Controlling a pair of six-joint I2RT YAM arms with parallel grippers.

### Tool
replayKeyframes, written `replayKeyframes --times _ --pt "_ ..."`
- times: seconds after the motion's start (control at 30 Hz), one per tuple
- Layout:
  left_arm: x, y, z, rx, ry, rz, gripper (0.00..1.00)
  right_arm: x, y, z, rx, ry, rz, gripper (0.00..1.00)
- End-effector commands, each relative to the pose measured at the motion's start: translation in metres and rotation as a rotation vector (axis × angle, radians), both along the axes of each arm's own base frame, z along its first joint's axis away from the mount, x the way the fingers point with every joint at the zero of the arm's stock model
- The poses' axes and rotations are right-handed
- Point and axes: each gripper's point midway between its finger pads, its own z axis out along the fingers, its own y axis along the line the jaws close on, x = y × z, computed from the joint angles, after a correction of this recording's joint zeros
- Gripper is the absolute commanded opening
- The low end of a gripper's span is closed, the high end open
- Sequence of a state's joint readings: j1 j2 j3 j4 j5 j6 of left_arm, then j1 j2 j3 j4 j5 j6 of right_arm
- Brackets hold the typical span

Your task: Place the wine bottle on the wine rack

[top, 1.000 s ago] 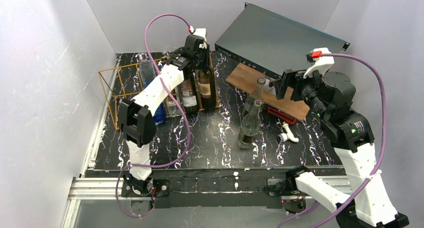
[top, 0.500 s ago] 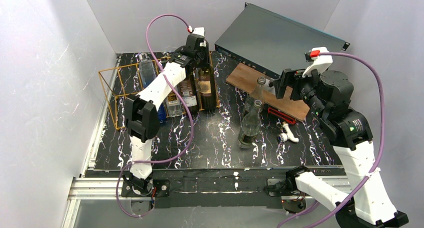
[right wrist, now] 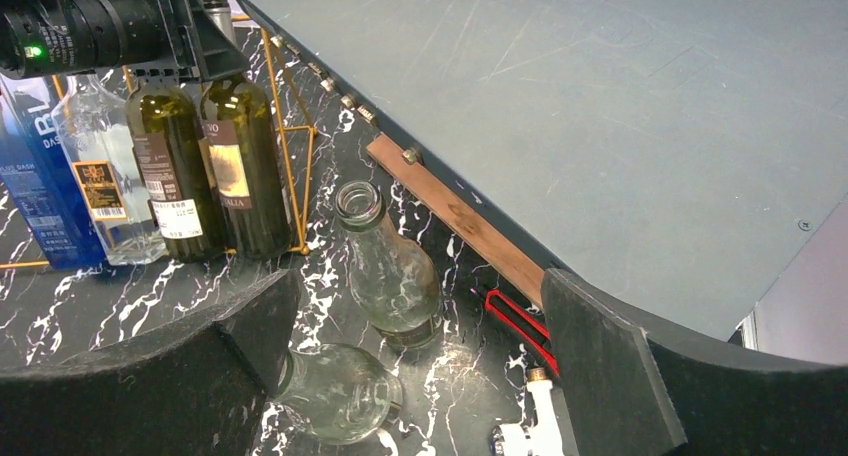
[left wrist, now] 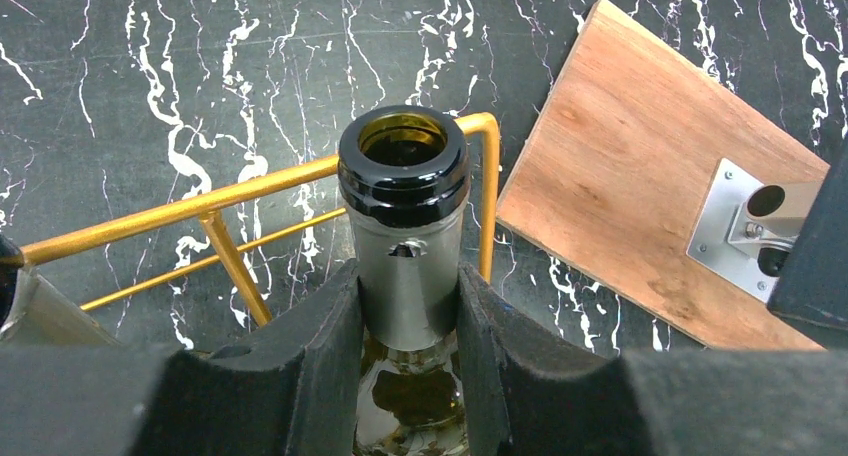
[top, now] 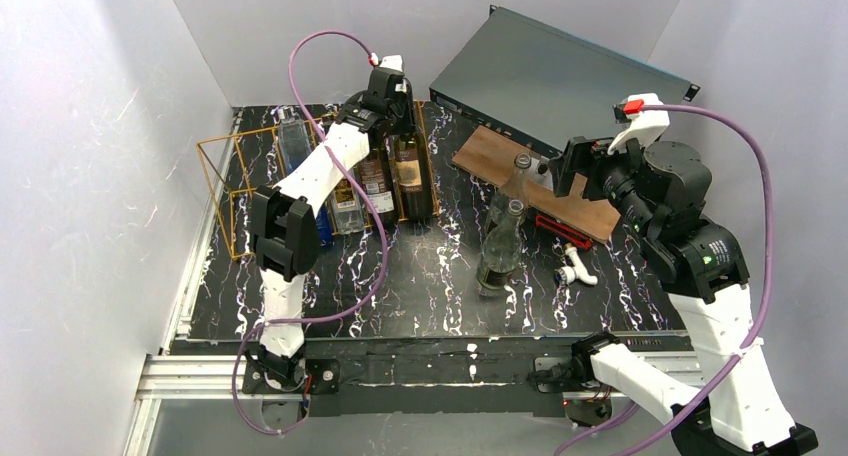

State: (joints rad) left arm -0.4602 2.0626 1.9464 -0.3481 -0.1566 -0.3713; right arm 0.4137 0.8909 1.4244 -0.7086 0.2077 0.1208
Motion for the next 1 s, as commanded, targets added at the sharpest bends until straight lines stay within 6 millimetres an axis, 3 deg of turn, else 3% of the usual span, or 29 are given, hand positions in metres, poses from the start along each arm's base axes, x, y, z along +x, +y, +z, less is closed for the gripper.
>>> replayKeyframes --times 0.0,0.37,0.5,0.8,0.97 --pt "-0.018 0.005 -0.024 0.070 0.112 -0.052 0.34 -0.003 -0.003 0.023 0.022 -0.069 -0.004 1.00" --pt "-0.023 0.000 -0.002 0.012 0.114 -0.094 0.52 -0.005 0.000 0.027 0.041 -0.066 0.011 1.00" --pt "-0.031 -0.008 0.025 -0.051 0.088 -0.132 0.54 -0.008 0.001 0.027 0.049 -0.061 0.014 1.00" --pt "-0.068 -0.017 0.096 -0.253 0.043 -0.239 0.59 -0.009 0.006 0.021 0.081 -0.044 0.033 1.00" --pt "-0.093 -0.012 0.120 -0.372 0.037 -0.285 0.62 -0.010 0.010 0.018 0.102 -0.036 0.047 1.00"
